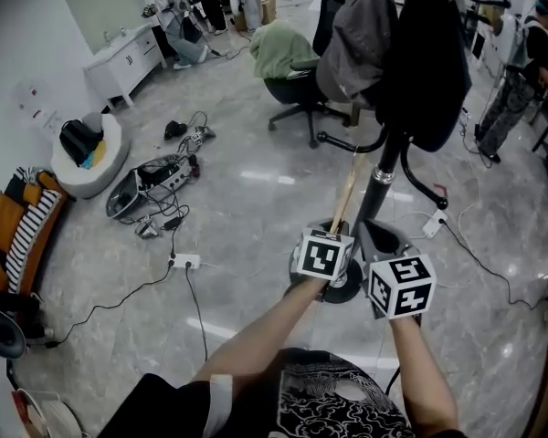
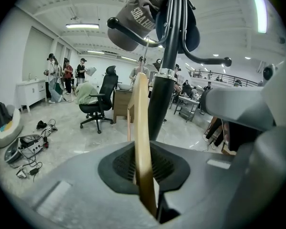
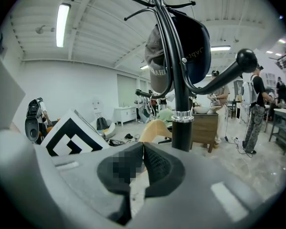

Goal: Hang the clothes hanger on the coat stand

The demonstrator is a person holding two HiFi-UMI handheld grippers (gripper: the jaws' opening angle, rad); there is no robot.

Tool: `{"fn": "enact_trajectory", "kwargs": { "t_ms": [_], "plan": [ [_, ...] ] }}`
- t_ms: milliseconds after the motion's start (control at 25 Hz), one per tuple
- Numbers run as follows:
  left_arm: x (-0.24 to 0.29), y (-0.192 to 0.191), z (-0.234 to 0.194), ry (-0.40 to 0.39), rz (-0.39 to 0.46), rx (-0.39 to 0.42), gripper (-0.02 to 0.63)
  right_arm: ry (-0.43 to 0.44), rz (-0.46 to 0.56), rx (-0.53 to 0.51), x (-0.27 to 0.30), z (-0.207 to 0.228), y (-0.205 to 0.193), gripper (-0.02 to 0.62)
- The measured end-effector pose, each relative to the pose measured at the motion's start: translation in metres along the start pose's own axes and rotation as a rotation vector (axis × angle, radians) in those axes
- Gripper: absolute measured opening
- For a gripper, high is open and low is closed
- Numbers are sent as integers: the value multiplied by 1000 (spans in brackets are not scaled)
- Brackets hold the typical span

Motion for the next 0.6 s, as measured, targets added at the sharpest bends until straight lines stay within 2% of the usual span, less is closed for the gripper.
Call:
{"fn": "enact_trajectory", "kwargs": {
  "t_ms": [320, 600],
  "plan": [
    [-15, 3, 2, 27, 38, 8, 78, 22, 3, -6, -7, -6, -1, 2],
    [-34, 8, 7, 54, 84, 30, 96, 48, 6, -2, -15, -13, -3, 2]
  ]
}}
Point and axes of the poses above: the fingertips, and each gripper's own axes: x forward along the fingers, z to its right, y out of its top, the point moved 6 cm from there along -x, backward along the fingers, and after that the axes turned 2 degrees about -z, right-handed, at the moved point
